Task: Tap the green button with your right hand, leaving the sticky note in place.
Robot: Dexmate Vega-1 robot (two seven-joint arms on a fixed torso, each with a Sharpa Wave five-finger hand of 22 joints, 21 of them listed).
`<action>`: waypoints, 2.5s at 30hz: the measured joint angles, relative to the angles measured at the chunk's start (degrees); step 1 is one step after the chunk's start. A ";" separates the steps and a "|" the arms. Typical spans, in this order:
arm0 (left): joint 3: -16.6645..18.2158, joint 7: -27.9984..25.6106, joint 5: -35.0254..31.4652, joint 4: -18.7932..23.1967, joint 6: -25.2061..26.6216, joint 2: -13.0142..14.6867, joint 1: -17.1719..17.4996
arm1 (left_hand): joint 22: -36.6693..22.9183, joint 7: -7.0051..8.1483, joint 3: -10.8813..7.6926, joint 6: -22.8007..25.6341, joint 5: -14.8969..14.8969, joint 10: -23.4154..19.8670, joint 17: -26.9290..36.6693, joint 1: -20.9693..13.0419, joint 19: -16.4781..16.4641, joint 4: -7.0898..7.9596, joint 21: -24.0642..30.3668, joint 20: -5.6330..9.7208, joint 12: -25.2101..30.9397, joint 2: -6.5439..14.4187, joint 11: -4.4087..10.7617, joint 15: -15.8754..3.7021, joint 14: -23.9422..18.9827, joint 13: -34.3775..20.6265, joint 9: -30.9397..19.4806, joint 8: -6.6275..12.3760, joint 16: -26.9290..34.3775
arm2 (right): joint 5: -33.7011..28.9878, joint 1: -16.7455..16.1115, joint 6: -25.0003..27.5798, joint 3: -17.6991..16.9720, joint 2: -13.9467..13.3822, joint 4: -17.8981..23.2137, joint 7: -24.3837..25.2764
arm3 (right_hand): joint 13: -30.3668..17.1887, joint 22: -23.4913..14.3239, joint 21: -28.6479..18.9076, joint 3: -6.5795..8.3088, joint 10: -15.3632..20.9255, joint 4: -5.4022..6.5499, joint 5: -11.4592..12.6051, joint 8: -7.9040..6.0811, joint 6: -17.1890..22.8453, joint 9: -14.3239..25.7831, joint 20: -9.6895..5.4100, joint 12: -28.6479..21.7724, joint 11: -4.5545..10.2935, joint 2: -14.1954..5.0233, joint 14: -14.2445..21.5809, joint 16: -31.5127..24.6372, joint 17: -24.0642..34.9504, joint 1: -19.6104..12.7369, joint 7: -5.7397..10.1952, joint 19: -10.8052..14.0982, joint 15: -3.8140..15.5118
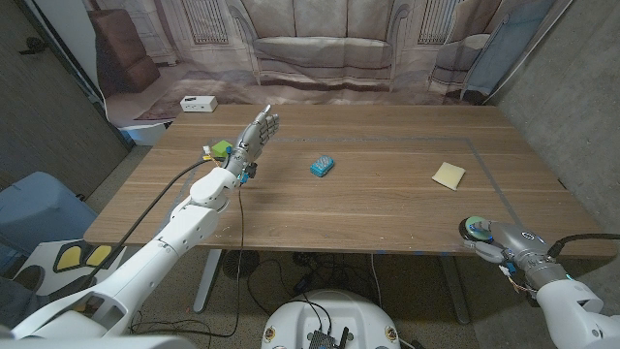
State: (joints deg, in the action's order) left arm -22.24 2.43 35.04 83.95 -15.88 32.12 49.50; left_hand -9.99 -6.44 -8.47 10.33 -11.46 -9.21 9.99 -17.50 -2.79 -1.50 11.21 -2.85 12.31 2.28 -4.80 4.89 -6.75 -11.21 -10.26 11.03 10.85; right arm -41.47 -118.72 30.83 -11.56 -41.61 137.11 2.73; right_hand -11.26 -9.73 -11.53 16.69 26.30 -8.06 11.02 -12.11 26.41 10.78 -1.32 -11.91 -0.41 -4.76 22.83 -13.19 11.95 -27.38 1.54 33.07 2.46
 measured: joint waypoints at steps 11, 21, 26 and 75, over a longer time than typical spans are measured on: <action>0.17 -0.08 0.00 0.32 -0.16 0.17 0.37 | 0.00 0.32 0.24 0.32 0.00 0.00 0.00 0.00 0.00 -0.24 0.00 0.00 0.00 0.00 0.00 0.00 0.00 0.00 0.00 0.00 0.00 | -0.98 -0.29 -0.26 -0.31 0.76 0.61 1.23 | 0.08 0.00 0.00 0.17 0.03 -0.16 0.00 0.00 -0.32 0.00 0.00 -0.06 0.00 0.00 0.00 0.00 0.00 0.00 0.32 0.00 0.00; 0.20 -0.09 0.00 0.56 -0.30 0.26 0.44 | 0.00 0.32 0.24 0.32 0.00 0.00 0.00 0.00 0.14 -0.24 0.00 -0.14 0.00 0.00 0.00 0.00 0.00 0.00 0.00 0.00 0.00 | -2.04 -0.61 -0.89 -0.87 1.69 1.26 2.04 | 0.07 0.00 0.00 0.33 0.02 -0.32 0.00 0.00 -0.32 0.00 0.00 -0.06 0.00 -0.24 0.00 0.00 -0.01 0.24 0.32 0.00 0.00; 0.23 -0.09 -0.01 0.62 -0.35 0.27 0.49 | 0.00 0.32 0.24 0.32 0.00 0.00 0.00 0.00 0.15 -0.24 0.00 -0.15 0.00 0.00 0.00 0.00 0.00 0.00 0.00 0.00 0.00 | -2.57 -0.77 -1.29 -1.08 2.31 1.49 2.53 | 0.07 0.00 0.00 0.32 0.02 -0.32 0.00 0.00 -0.32 0.00 0.00 -0.06 0.00 -0.24 -0.01 0.00 -0.01 0.24 0.32 0.00 0.00; 0.08 0.09 -0.07 0.23 -1.13 -0.29 0.36 | 0.00 -0.01 0.24 0.63 0.00 0.00 0.00 -0.31 0.15 -0.24 0.00 -0.15 0.00 0.29 0.00 0.00 0.00 0.00 0.00 0.00 0.00 | -5.07 -0.66 -10.75 -3.46 11.16 2.18 11.41 | 0.05 0.00 0.00 0.99 -1.45 -0.12 0.01 0.46 -0.31 0.00 -0.42 0.70 0.41 -0.01 -0.01 0.50 -0.02 0.46 0.31 1.03 0.00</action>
State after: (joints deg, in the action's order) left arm -22.16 2.51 34.97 84.18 -17.00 31.82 49.86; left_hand -9.99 -6.45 -8.23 10.96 -11.47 -9.21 9.98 -17.81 -2.64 -1.73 11.21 -3.00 12.31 2.57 -4.80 4.89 -6.75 -11.21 -10.26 11.03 10.85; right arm -46.54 -119.38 20.09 -15.02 -30.45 139.29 14.14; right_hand -11.20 -9.73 -11.52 17.68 24.85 -8.18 11.03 -11.65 26.09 10.78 -1.74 -11.22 -0.01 -4.77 22.82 -12.69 11.92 -26.93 1.85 34.10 2.46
